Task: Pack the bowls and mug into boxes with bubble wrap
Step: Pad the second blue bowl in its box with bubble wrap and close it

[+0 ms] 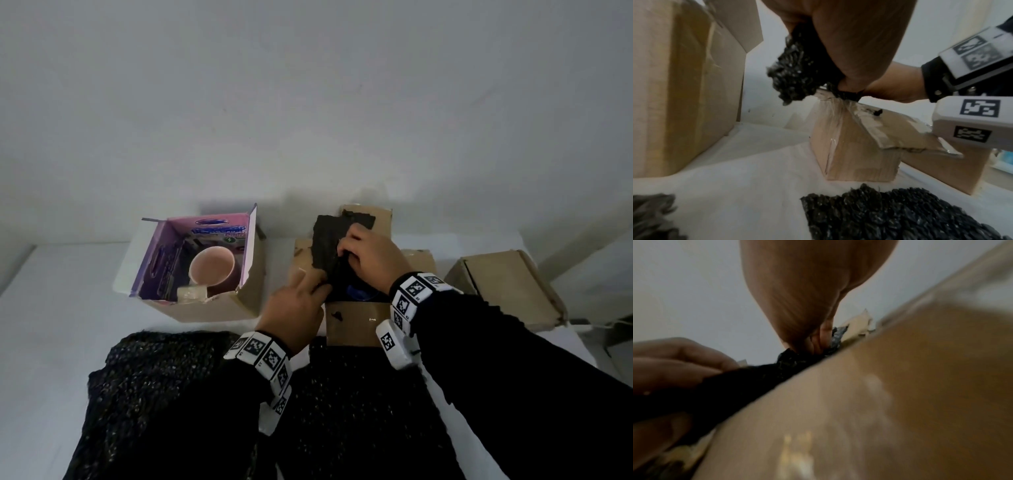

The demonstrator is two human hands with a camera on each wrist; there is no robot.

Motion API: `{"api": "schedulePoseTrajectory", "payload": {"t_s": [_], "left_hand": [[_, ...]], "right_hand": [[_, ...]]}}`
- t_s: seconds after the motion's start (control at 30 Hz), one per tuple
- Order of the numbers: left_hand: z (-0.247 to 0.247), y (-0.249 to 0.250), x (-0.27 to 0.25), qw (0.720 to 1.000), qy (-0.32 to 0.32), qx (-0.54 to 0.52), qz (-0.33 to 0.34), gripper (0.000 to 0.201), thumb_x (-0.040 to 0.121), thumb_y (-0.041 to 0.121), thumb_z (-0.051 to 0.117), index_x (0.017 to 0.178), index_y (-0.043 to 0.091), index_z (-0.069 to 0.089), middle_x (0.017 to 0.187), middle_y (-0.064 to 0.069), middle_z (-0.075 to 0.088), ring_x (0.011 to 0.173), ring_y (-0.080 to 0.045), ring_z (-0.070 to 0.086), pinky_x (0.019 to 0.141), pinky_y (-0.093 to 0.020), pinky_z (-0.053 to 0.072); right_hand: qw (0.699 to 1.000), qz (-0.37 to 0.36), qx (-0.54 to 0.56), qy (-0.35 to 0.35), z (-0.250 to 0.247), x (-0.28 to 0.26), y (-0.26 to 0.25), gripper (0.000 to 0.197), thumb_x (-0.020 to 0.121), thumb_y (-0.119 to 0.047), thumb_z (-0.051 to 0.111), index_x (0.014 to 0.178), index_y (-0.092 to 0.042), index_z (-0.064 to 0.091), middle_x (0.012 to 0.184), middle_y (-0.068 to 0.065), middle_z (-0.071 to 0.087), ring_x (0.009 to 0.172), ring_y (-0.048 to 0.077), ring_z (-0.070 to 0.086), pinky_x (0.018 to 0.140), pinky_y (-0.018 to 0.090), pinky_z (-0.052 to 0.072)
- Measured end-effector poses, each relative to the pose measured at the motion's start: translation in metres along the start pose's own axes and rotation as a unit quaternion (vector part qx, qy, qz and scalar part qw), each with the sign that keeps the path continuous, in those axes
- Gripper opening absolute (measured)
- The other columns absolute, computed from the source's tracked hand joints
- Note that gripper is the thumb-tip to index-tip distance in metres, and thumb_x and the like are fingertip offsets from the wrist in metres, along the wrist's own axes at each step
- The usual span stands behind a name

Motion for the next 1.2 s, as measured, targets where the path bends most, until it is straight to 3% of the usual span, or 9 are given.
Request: {"api": "schedulePoseTrajectory", "payload": {"t_s": [0.1,0.27,0.37,0.5,0.7,0.83,1.0,1.1,1.2], "left_hand": [[0.004,0.008,0.003,0.999,-0.016,0.040,0.025,0.045,0.076,0.027,0.037,0.107,0.021,0.068,0.111,0.006,0.065,0.106,-0.024,0.053,0.087,-0.036,0.038],[0.005,0.010,0.011,0.999,-0.024,0.032,0.004,0.032,0.085,0.038,0.040,0.086,0.022,0.068,0.094,0.008,0.069,0.119,-0.023,0.048,0.106,-0.047,0.022],[0.011,0.010,0.018,0.997,-0.048,0.051,-0.009,0.039,0.089,0.040,0.033,0.077,0.022,0.066,0.093,0.006,0.067,0.118,-0.025,0.048,0.106,-0.051,0.020],[0.017,0.002,0.018,0.995,-0.055,0.071,-0.038,0.037,0.084,0.043,0.036,0.078,0.024,0.067,0.114,-0.003,0.054,0.112,-0.028,0.037,0.098,-0.049,0.026],[0.015,-0.003,0.014,0.996,-0.045,0.004,-0.072,0.034,0.086,0.042,0.037,0.087,0.020,0.063,0.098,-0.003,0.044,0.090,-0.023,0.045,0.072,-0.036,0.040],[0.002,-0.008,0.006,0.984,0.027,-0.138,-0.106,0.026,0.087,0.029,0.061,0.109,0.020,0.049,0.107,-0.005,0.045,0.079,-0.016,0.050,0.059,-0.024,0.042],[-0.017,-0.014,0.013,0.977,0.081,-0.166,-0.108,0.032,0.074,0.020,0.080,0.094,0.013,0.056,0.101,-0.006,0.050,0.068,-0.013,0.046,0.053,-0.011,0.028],[-0.015,-0.017,0.022,0.970,0.070,-0.195,-0.125,0.038,0.072,0.018,0.080,0.100,0.013,0.056,0.103,-0.004,0.054,0.075,-0.020,0.056,0.060,-0.025,0.039],[-0.017,-0.007,0.024,0.960,0.078,-0.243,-0.111,0.043,0.074,0.020,0.075,0.110,0.015,0.052,0.094,0.009,0.055,0.081,-0.016,0.058,0.069,-0.025,0.042]], "right_hand": [[0.996,-0.010,-0.031,-0.080,0.026,0.000,-0.001,0.025,0.091,-0.013,0.050,0.110,-0.010,0.067,0.114,0.009,0.056,0.090,0.030,0.059,0.073,0.040,0.049],[0.971,-0.034,-0.158,-0.174,0.055,-0.009,0.000,0.039,0.089,-0.025,0.043,0.126,-0.023,0.056,0.126,-0.002,0.060,0.120,0.024,0.044,0.096,0.041,0.027],[0.971,-0.016,-0.134,-0.198,0.055,-0.004,0.000,0.030,0.090,-0.023,0.047,0.119,-0.026,0.057,0.118,-0.001,0.063,0.115,0.025,0.050,0.095,0.041,0.032],[0.999,0.001,-0.007,-0.049,0.021,0.009,0.004,0.020,0.079,-0.017,0.057,0.098,-0.014,0.053,0.095,0.007,0.056,0.084,0.027,0.054,0.064,0.035,0.041],[0.986,-0.028,-0.066,-0.152,0.050,0.007,0.005,0.030,0.085,-0.018,0.050,0.113,-0.017,0.062,0.116,0.002,0.064,0.107,0.024,0.056,0.091,0.037,0.040],[0.966,-0.013,-0.112,-0.231,0.068,-0.003,0.011,0.024,0.091,-0.031,0.048,0.109,-0.024,0.063,0.111,-0.002,0.067,0.107,0.019,0.059,0.097,0.037,0.036],[0.985,0.082,0.116,-0.102,0.033,-0.007,0.022,0.027,0.079,-0.011,0.060,0.102,-0.023,0.066,0.106,-0.003,0.066,0.101,0.018,0.059,0.085,0.035,0.049],[0.928,0.148,0.335,-0.073,0.018,-0.023,0.026,0.035,0.078,0.003,0.058,0.099,-0.022,0.065,0.097,0.000,0.068,0.087,0.012,0.064,0.077,0.031,0.053],[0.877,0.154,0.424,-0.167,0.024,-0.038,0.015,0.042,0.079,0.005,0.064,0.109,-0.025,0.062,0.104,0.006,0.066,0.084,0.011,0.064,0.073,0.028,0.055]]}}
Point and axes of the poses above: each hand's wrist, its own x-axis towards the middle knuckle, its own z-axis out of the palm, y = z × x, the point moved 10 cm from there along x, towards the middle knuckle
